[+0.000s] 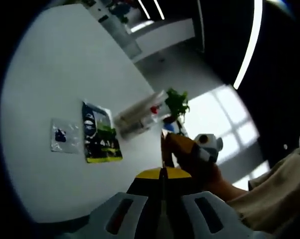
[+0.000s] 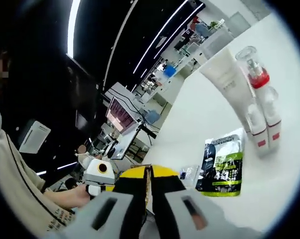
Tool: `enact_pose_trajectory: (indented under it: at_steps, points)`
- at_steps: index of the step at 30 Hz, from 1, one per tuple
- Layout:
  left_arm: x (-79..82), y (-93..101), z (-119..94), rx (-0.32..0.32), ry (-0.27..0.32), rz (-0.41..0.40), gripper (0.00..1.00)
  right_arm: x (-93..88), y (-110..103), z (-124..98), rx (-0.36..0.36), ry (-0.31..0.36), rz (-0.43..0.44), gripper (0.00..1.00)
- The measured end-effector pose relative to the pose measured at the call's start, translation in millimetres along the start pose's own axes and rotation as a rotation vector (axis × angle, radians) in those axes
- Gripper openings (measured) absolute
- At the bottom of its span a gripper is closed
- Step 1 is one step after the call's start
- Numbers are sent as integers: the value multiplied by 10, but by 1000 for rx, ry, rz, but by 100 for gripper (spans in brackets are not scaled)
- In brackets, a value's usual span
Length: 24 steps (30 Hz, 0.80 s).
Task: Arrange the skincare products in the storage area until every visible bottle or jar stands upright without overlapping.
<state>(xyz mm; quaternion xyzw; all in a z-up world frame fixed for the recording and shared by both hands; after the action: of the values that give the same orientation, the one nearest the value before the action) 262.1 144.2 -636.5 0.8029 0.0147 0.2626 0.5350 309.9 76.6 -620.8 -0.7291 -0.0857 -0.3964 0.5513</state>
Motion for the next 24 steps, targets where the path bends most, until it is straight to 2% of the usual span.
enact_pose_trajectory:
  at_steps: [7, 10, 14, 18, 21, 24]
  points:
    - [6, -55, 14, 13, 10, -16, 0, -34, 66, 15, -38, -26, -42, 1]
    - [2, -100, 10, 30, 14, -24, 0, -90, 128, 32, -78, -87, -106, 1]
    - [-14, -183, -1, 60, 12, -39, 0, -123, 143, 86, -87, -116, -126, 1]
    - [-19, -251, -21, 80, 16, -67, 0, -176, 199, 135, -111, -173, -160, 1]
    - [-9, -296, -28, 95, 27, -80, 0, -196, 238, 173, -139, -228, -243, 1]
    - [3, -334, -22, 109, 33, -88, 0, -195, 235, 219, -150, -249, -291, 1]
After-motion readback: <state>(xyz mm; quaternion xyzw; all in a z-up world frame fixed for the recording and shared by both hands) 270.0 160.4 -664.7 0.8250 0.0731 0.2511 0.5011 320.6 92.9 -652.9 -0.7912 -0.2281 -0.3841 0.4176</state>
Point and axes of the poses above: the point that each gripper's makers call its tool centre point, and the gripper's own axes: z roughly forward along the fingers, y roughly to its right, x roughly out of its top, the point moved 2 cm from there along -z, roughly backward along the fingers, and after that the axes turned 8 degrees about x, right-handed, at the moved point
